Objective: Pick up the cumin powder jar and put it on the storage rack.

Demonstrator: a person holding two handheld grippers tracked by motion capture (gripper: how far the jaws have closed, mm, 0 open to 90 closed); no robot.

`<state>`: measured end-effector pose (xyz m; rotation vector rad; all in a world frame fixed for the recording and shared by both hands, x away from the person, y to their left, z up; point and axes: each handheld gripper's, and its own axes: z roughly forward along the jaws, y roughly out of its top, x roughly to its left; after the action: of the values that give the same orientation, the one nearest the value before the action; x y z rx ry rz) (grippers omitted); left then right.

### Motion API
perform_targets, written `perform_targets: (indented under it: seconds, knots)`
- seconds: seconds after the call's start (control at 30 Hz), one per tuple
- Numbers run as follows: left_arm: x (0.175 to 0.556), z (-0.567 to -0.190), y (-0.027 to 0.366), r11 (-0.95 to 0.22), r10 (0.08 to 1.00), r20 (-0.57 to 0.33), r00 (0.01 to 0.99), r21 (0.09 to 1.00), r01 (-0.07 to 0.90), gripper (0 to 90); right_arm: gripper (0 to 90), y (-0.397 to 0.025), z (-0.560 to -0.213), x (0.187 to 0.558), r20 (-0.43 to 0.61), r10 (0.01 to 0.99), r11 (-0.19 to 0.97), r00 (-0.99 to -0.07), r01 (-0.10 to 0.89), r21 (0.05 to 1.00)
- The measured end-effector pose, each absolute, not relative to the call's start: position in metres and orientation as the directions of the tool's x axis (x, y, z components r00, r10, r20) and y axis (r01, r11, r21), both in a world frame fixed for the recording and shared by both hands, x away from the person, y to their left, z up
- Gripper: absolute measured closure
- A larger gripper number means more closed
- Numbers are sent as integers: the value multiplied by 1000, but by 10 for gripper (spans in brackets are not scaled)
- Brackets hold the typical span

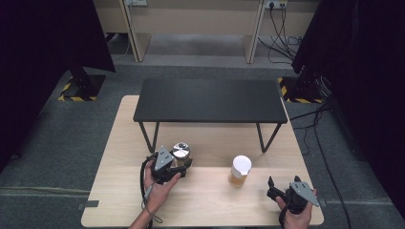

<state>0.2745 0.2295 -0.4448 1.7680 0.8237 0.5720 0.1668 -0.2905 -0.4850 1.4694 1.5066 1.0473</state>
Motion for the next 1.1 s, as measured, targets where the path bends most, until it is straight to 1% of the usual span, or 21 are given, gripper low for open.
perform_targets:
  seconds: [0.2, 0.53, 0.67, 0.83, 1.1]
  knots:
    - [262, -430, 235, -205, 751, -7, 660, 948, 243, 298, 33, -290, -485, 167, 16, 999, -1, -39, 365, 931]
    - [253, -396, 237, -219, 740, 8, 673, 948, 229, 298, 34, -290, -485, 167, 21, 999, -5, -40, 366, 931]
    - [254, -378, 237, -231, 731, 3, 682, 942, 243, 298, 34, -290, -485, 167, 20, 999, -4, -40, 365, 931]
    - [255, -354, 234, -264, 723, 26, 691, 934, 241, 298, 33, -291, -485, 167, 24, 999, -6, -42, 368, 930]
    - [259, -329, 235, -259, 724, 22, 689, 935, 242, 299, 34, -291, -485, 167, 22, 999, -5, -43, 367, 930]
